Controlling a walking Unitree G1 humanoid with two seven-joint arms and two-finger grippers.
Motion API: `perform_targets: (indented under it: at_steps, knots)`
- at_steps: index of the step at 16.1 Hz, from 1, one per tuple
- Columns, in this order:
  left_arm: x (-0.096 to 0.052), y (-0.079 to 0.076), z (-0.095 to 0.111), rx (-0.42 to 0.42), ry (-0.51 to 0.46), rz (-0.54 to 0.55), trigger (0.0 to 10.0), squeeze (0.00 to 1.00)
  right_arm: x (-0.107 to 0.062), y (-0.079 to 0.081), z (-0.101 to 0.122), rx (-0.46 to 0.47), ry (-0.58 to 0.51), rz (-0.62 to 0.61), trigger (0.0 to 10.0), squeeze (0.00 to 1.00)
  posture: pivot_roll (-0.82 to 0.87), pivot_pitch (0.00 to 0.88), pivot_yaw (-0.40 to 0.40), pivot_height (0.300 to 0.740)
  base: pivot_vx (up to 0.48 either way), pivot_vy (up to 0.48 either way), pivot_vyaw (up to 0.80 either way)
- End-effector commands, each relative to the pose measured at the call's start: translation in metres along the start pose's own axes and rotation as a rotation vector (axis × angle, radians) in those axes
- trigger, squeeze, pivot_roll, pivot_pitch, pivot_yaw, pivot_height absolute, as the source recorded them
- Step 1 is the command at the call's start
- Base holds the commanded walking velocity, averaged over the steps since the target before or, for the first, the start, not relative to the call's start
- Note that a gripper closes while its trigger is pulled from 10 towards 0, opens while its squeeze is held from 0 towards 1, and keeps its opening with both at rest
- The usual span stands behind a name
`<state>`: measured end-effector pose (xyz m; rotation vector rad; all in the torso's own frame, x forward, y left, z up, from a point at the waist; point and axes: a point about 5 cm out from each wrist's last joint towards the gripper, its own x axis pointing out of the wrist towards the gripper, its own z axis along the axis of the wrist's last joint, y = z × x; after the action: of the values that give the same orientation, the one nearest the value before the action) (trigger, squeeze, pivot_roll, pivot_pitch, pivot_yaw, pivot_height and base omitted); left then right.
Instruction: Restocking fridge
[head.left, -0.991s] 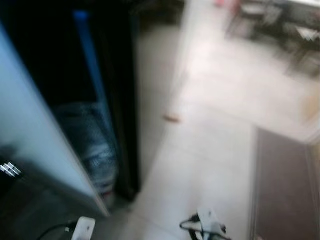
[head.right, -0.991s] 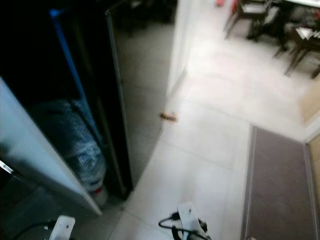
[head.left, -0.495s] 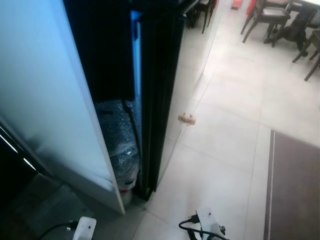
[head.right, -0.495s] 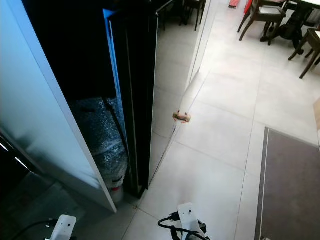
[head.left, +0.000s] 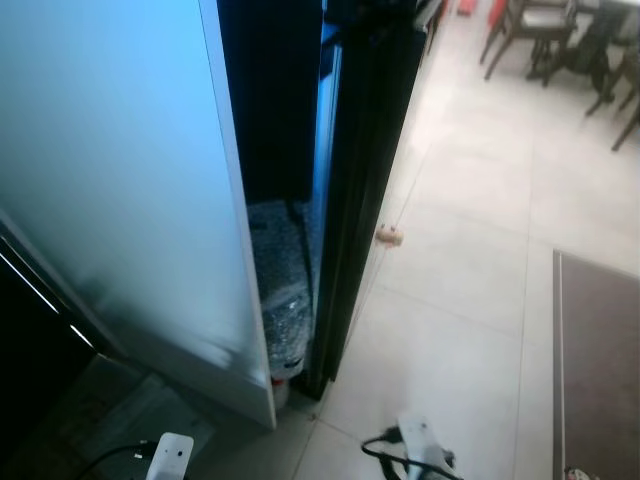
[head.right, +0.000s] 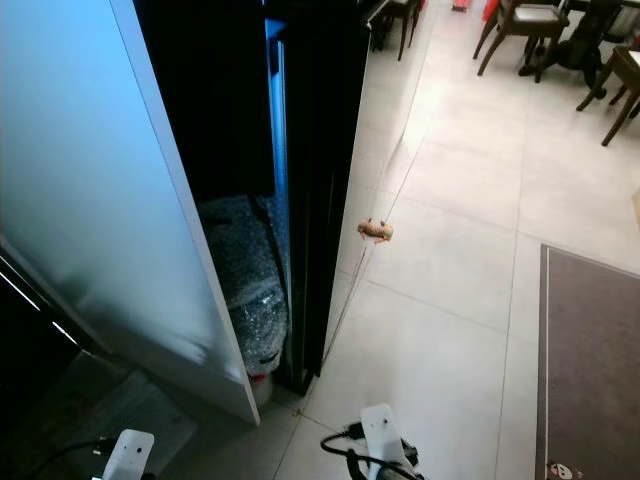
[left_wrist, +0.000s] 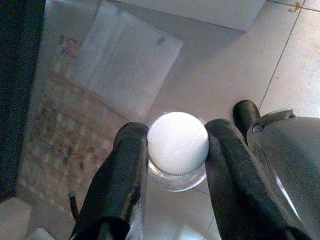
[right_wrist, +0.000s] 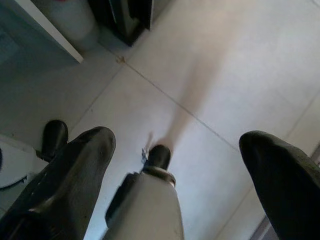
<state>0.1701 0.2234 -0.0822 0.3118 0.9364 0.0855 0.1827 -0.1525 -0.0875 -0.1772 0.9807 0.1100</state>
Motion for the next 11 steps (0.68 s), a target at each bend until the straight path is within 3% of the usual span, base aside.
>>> perform_targets:
  at_steps: [1,11]
  knots:
    - [-0.001,-0.002,-0.006,0.011,0.021,-0.008,10.0,0.00,0.000,-0.001,-0.002,0.014,0.008,-0.009,10.0,0.00,-0.02,0.054,-0.026,0.740,0.000,0.281,0.00]
    - [0.005,0.001,0.017,0.018,-0.010,-0.013,10.0,0.00,0.001,-0.001,0.007,0.172,-0.012,-0.078,10.0,0.00,-0.03,0.000,-0.010,0.740,0.000,0.282,0.00]
